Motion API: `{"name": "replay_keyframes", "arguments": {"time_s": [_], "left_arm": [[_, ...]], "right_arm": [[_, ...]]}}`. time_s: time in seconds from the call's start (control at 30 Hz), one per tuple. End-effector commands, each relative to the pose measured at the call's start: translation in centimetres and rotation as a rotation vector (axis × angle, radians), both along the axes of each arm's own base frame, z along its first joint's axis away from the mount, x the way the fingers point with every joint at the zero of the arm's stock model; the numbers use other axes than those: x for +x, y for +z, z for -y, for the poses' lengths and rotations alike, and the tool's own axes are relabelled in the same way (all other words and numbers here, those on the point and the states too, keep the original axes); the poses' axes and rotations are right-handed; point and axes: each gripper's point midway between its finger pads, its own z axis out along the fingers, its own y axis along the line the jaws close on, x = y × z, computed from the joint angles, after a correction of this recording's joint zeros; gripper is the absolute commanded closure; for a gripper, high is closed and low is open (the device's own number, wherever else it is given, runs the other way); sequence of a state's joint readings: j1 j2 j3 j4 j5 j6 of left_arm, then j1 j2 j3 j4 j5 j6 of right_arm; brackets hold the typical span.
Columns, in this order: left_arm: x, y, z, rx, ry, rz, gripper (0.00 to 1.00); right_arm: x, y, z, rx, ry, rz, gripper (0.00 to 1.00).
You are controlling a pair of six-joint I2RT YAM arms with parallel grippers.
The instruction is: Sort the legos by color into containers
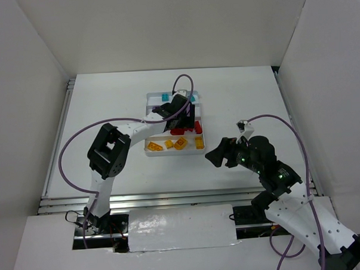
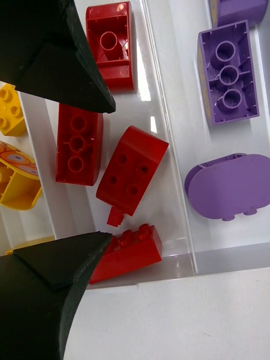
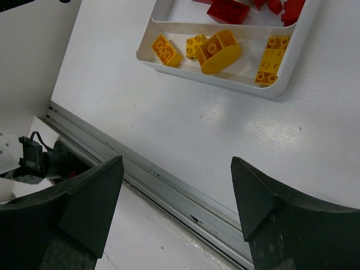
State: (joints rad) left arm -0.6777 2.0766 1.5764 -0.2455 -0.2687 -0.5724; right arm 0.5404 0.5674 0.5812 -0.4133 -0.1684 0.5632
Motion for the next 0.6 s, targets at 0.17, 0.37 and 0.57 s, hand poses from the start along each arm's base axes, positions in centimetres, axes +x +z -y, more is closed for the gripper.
{"name": "replay_keyframes", "arguments": {"time_s": [0.17,0.37,0.57], "left_arm": [[0.6,6.1,-1.2,-0.020,0.052,0.118,0.00],[-1.7,12.8,-5.3,-0.058,0.174,0.222,0.00],[-7.4,13.8,-10.6,-0.015,0.249,0.150,0.01]], "right_arm": [[1.0,0.6,0.7,-0.020,-0.058,0.023,0.16],[3.8,-2.2,7.1,-0.150,-0.499,-0.113,0.00],[5.0,-4.0,14.8,-0.254,-0.891,-0.189,0.00]]}}
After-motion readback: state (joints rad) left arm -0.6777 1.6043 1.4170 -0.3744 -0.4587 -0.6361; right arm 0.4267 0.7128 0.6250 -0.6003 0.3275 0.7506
